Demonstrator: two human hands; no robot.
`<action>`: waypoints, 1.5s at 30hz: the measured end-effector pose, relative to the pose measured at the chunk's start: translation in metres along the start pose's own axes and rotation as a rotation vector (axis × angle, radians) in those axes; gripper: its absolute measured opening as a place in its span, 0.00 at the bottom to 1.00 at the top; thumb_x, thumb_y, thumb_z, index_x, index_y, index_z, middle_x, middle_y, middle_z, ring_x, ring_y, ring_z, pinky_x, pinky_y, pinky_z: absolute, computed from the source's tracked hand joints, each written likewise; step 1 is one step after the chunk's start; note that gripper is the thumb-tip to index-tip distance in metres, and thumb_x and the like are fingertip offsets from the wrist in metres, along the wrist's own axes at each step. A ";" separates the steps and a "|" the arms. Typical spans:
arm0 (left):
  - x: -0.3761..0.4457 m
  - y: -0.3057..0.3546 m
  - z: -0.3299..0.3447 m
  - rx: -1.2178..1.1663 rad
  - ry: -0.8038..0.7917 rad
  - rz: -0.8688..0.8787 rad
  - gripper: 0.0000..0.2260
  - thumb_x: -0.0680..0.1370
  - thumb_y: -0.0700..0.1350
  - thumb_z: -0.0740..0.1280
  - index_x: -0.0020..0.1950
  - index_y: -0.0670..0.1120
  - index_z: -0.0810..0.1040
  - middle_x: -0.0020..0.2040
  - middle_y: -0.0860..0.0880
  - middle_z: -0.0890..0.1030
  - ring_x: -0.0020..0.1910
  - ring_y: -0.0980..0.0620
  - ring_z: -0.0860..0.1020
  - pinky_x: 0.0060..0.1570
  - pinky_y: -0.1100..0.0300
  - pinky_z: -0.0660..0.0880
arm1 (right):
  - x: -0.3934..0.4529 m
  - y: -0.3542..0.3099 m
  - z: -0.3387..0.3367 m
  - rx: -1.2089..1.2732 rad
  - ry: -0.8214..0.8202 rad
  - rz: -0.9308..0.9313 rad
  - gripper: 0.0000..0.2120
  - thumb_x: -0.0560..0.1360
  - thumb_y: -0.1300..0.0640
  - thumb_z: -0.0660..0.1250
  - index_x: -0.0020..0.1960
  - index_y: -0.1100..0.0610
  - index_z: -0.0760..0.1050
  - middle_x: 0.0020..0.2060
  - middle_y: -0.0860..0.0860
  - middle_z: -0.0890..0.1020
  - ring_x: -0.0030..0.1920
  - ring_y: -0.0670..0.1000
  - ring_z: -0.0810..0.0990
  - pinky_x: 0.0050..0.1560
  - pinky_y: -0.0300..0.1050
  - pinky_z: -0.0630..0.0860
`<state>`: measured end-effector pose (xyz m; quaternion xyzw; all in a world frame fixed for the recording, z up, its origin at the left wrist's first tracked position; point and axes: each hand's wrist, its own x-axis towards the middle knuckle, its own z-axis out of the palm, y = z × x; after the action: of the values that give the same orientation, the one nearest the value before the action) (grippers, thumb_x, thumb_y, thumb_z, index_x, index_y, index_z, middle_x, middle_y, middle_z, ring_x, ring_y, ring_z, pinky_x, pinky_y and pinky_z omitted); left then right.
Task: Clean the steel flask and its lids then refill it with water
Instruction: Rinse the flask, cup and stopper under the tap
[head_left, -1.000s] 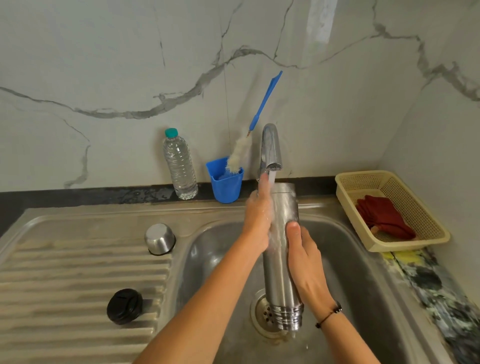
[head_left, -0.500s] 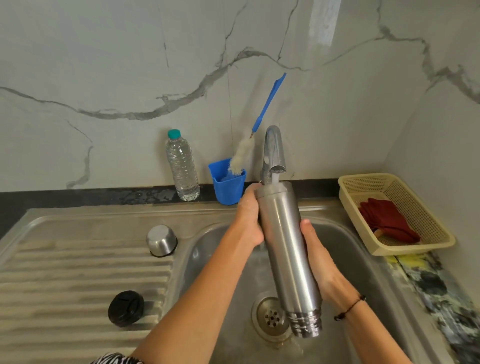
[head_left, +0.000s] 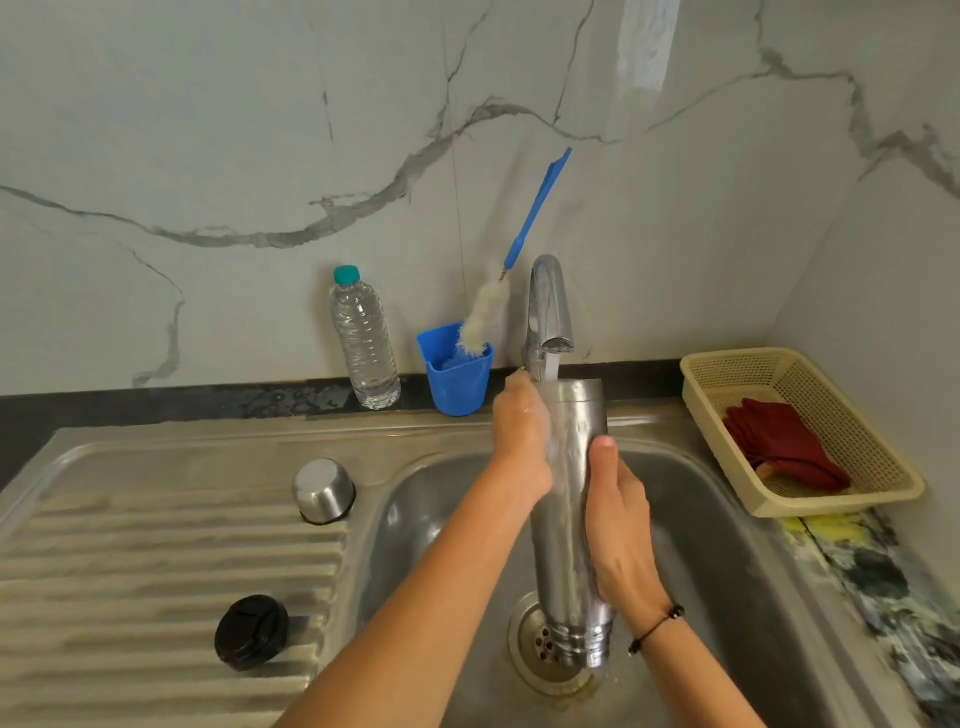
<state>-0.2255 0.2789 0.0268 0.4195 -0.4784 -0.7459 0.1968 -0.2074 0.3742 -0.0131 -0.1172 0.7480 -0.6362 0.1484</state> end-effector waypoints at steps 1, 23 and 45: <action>0.001 0.004 -0.002 -0.002 -0.012 -0.048 0.14 0.82 0.49 0.54 0.39 0.47 0.69 0.33 0.49 0.70 0.36 0.51 0.70 0.45 0.54 0.70 | 0.000 0.001 -0.001 0.006 -0.019 0.001 0.33 0.76 0.34 0.49 0.42 0.65 0.71 0.32 0.63 0.75 0.33 0.62 0.73 0.34 0.55 0.74; -0.008 0.019 -0.025 -0.037 -0.278 -0.067 0.20 0.76 0.62 0.63 0.45 0.46 0.81 0.41 0.45 0.84 0.41 0.47 0.81 0.49 0.52 0.79 | 0.009 -0.015 -0.017 0.323 -0.379 0.191 0.31 0.73 0.34 0.49 0.55 0.55 0.78 0.41 0.56 0.85 0.39 0.53 0.83 0.45 0.49 0.80; -0.001 0.013 -0.033 -0.067 -0.408 -0.014 0.11 0.68 0.50 0.69 0.43 0.45 0.84 0.45 0.42 0.83 0.43 0.45 0.79 0.53 0.49 0.76 | 0.007 -0.010 -0.012 0.015 -0.270 -0.041 0.18 0.76 0.37 0.55 0.50 0.49 0.75 0.38 0.53 0.83 0.38 0.49 0.82 0.40 0.44 0.80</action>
<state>-0.1995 0.2555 0.0323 0.2562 -0.4802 -0.8324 0.1043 -0.2186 0.3811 -0.0024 -0.2161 0.7138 -0.6231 0.2357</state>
